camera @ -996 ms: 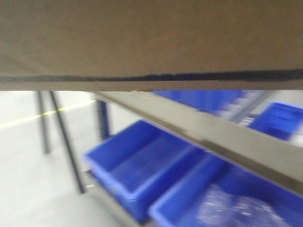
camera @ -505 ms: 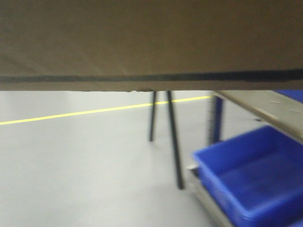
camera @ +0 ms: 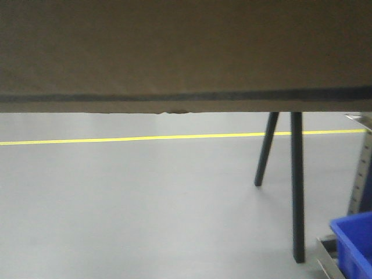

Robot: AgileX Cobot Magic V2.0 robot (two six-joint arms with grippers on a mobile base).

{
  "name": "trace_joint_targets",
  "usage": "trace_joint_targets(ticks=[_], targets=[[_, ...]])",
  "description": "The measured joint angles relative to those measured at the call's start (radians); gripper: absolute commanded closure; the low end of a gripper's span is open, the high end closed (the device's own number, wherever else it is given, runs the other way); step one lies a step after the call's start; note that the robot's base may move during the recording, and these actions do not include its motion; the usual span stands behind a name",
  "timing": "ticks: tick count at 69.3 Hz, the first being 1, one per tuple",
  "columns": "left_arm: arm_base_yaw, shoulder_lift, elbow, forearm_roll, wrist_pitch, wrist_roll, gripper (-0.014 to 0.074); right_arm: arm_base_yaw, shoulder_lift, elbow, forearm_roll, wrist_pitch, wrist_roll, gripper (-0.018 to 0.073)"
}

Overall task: Grab box from left shelf to table start
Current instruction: 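Carry the box with both grippers while driving across the floor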

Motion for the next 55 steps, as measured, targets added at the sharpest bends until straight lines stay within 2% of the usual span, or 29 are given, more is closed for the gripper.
trace_joint_targets(ticks=[55], targets=[[0.000,0.000,0.000,0.000,0.000,0.000,0.0688,0.000,-0.001,0.000,0.000,0.002,0.000,0.0501]])
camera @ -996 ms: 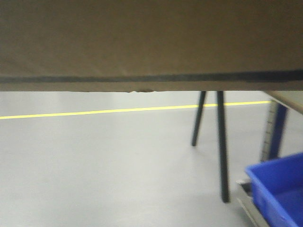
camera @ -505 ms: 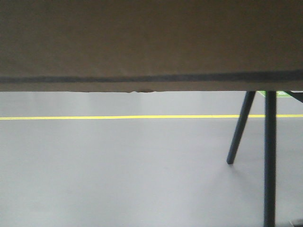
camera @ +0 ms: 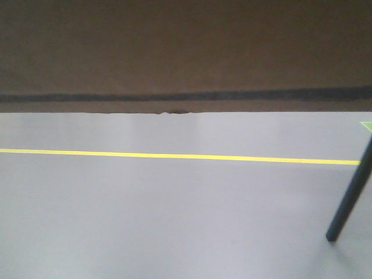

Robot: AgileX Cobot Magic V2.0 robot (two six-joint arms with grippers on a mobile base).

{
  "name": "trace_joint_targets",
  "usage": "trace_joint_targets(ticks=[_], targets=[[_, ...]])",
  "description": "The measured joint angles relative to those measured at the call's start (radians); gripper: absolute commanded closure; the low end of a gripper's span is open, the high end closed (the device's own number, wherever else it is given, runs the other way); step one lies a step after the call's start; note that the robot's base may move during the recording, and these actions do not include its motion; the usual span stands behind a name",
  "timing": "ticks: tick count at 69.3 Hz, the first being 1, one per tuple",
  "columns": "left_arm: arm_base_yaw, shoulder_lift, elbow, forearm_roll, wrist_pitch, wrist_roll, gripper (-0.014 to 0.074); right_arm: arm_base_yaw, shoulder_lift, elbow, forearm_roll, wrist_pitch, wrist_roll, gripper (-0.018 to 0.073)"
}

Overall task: Grab box from left shelf to table start
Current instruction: 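Carry the box with both grippers while driving across the floor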

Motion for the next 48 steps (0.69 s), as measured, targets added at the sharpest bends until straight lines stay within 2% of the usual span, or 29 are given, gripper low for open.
trace_joint_targets(ticks=[48], targets=[[0.000,0.000,0.000,0.000,0.001,0.000,0.0688,0.000,0.000,0.000,0.000,0.000,0.000,0.0501]])
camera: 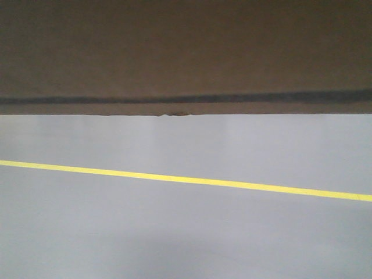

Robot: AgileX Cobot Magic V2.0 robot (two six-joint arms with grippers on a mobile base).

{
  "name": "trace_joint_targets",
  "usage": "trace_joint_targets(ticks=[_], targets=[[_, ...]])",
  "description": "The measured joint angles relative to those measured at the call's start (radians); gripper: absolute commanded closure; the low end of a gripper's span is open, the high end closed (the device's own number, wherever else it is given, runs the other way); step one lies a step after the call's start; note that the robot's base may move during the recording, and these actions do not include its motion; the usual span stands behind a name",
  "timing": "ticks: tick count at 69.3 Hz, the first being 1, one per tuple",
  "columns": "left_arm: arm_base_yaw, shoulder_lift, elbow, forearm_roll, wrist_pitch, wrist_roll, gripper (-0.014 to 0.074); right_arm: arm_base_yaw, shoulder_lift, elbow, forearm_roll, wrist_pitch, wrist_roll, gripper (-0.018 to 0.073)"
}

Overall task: Grab box from left shelf to table start
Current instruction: 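Carry the box with both grippers while driving across the floor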

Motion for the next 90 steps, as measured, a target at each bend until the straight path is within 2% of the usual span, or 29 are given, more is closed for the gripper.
trace_joint_targets(ticks=[90], targets=[[0.000,0.000,0.000,0.000,0.002,0.000,0.0688,0.000,0.000,0.000,0.000,0.000,0.000,0.0501]])
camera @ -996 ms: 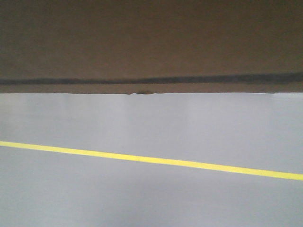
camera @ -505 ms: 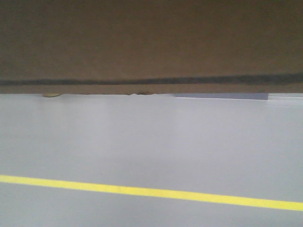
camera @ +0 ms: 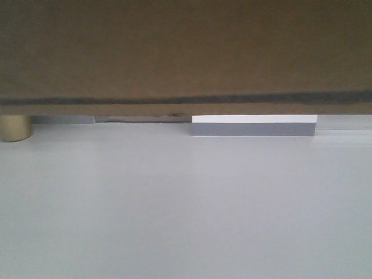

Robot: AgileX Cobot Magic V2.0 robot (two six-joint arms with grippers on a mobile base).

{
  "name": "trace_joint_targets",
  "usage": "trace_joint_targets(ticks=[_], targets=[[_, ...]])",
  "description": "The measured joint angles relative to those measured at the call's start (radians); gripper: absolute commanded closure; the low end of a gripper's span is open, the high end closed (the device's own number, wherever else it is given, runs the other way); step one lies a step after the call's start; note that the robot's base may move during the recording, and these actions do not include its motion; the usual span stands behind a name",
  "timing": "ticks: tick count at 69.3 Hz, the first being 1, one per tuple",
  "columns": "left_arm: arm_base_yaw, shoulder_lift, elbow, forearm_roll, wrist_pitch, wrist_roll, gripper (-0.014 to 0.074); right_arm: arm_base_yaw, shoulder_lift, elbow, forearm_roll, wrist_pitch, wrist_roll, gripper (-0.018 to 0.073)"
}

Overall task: Grab box from left shelf to table start
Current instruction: 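Carry the box with both grippers while driving across the floor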

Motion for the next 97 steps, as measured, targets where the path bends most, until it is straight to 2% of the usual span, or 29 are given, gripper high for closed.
trace_joint_targets(ticks=[97], targets=[[0.000,0.000,0.000,0.000,0.002,0.000,0.0688,-0.002,0.000,0.000,0.002,0.000,0.000,0.0501]])
